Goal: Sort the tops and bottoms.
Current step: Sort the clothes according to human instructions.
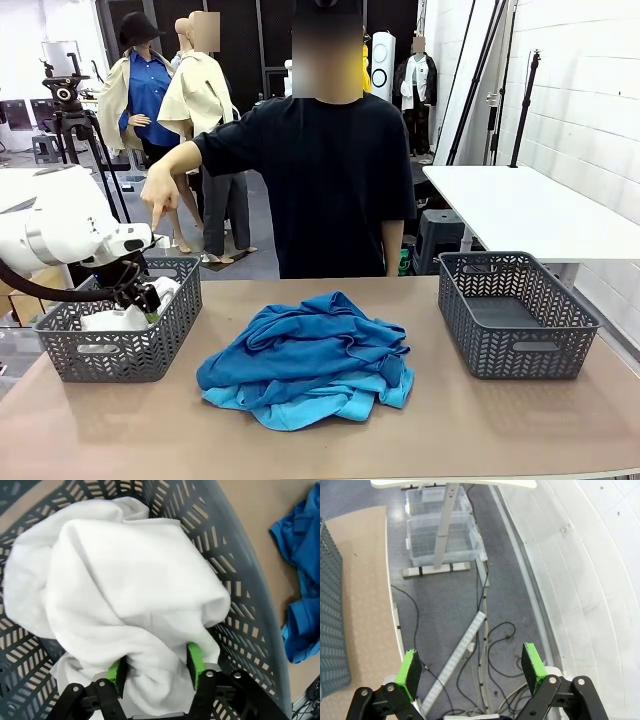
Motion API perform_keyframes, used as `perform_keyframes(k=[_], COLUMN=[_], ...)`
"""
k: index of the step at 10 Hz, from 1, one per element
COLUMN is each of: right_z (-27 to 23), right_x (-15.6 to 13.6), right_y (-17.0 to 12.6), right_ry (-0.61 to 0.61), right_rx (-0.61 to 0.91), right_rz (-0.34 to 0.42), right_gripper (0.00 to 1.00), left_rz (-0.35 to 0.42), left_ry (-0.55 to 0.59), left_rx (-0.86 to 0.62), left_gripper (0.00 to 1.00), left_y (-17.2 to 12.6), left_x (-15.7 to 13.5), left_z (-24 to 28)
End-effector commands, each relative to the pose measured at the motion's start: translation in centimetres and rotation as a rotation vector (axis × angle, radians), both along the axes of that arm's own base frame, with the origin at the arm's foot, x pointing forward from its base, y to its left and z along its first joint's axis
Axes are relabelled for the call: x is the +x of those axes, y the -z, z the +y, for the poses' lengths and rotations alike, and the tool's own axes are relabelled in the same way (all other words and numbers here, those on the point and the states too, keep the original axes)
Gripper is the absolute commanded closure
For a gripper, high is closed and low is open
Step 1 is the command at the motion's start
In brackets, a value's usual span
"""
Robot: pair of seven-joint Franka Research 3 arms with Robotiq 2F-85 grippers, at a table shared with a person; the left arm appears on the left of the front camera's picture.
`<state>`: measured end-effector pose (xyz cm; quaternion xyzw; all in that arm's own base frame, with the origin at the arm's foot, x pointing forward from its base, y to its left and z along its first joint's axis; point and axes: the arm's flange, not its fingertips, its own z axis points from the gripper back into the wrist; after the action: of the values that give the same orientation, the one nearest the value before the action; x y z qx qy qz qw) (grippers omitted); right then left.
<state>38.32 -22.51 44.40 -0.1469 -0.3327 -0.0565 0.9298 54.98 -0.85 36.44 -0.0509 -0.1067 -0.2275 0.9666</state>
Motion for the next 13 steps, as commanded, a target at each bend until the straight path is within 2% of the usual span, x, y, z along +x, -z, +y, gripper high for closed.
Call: perform_keyframes(k=[1,5,8,11,13], right_z=[0.0,0.0,0.0,0.0,0.0], right_x=[0.0,0.0,0.0,0.0,0.0], right_y=[0.1,0.1,0.1,0.1,0.1], right_ry=[-0.006,-0.006,-0.006,-0.006,-0.006], right_rx=[-0.004,-0.004,-0.004,-0.004,-0.004], right_rz=[0.007,0.007,0.007,0.007,0.007], right_gripper=[0.0,0.0,0.0,0.0,0.0], left_rz=[-0.024,-0.082,-0.189,-0.278,-0.237], left_ry=[0.018,0.027,-0.072,-0.328,-0.472], left_rx=[-0.048,-0.044,0.087,0.141,0.065], left_gripper=[0.0,0.0,0.0,0.0,0.0], left_y=[-1.8,-6.4,-12.1,-19.5,-20.2], left_x=[-0.1,0.5,1.8,1.7,0.1], left_z=[1.1,2.0,6.8,17.8,24.8])
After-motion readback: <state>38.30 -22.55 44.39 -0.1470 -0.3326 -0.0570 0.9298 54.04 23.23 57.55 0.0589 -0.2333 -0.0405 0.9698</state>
